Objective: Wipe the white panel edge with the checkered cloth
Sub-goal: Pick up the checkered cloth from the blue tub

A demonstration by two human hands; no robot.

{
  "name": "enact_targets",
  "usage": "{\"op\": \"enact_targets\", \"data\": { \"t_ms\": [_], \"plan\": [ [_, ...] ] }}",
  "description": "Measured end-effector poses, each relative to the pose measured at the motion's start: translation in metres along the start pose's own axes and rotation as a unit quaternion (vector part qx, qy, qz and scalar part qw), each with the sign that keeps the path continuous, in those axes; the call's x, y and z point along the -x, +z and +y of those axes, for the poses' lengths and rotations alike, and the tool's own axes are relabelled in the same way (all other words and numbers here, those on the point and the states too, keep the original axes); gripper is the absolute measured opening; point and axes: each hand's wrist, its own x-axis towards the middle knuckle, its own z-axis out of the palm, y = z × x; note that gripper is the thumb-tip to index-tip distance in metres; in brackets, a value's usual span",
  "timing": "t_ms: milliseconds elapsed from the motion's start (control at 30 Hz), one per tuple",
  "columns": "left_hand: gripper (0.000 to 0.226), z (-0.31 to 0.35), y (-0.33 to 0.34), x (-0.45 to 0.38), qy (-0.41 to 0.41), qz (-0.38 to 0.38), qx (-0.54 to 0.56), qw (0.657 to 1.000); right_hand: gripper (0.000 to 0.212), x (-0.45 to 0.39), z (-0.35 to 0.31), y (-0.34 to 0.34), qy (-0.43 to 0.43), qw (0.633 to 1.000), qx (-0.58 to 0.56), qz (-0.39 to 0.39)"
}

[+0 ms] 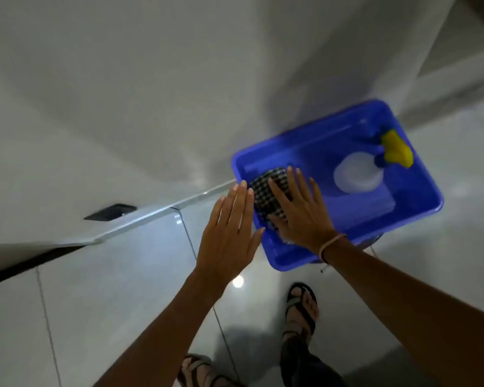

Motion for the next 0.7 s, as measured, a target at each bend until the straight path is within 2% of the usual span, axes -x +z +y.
{"op": "enact_targets", "data": {
  "t_ms": [100, 300, 400, 433, 467, 533, 633, 700],
  "plan": [
    [0.076, -0.005, 0.039, -0.011, 0.033, -0.064, -0.012, 0.997, 0.083, -0.025, 0.01, 0.037, -0.002, 0.998, -0.044, -0.039],
    [0.079, -0.031, 0.063, -0.027, 0.108, -0.093, -0.055, 0.988, 0.062, -0.041, 0.004, 0.051, 0.038, 0.993, -0.115, 0.018],
    [0.078, -0.051, 0.053, -0.031, 0.164, -0.084, -0.083, 0.979, 0.066, -0.034, -0.006, 0.034, 0.106, 0.98, -0.17, 0.012],
    [0.078, -0.062, 0.045, -0.032, 0.187, -0.079, -0.088, 0.975, 0.066, -0.029, -0.012, 0.026, 0.152, 0.962, -0.225, 0.031],
    [0.078, -0.074, 0.036, -0.034, 0.208, -0.072, -0.09, 0.971, 0.065, -0.023, -0.021, 0.017, 0.209, 0.928, -0.299, 0.072],
    [0.077, -0.104, 0.016, -0.041, 0.257, -0.052, -0.103, 0.96, 0.062, -0.005, -0.054, 0.0, 0.308, 0.821, -0.433, 0.209],
    [0.074, -0.156, -0.009, -0.05, 0.339, -0.012, -0.171, 0.925, 0.06, 0.025, -0.141, 0.008, 0.367, 0.662, -0.477, 0.446],
    [0.07, -0.193, -0.015, -0.05, 0.385, 0.022, -0.215, 0.897, 0.063, 0.029, -0.209, 0.043, 0.391, 0.562, -0.518, 0.513]
  ]
}}
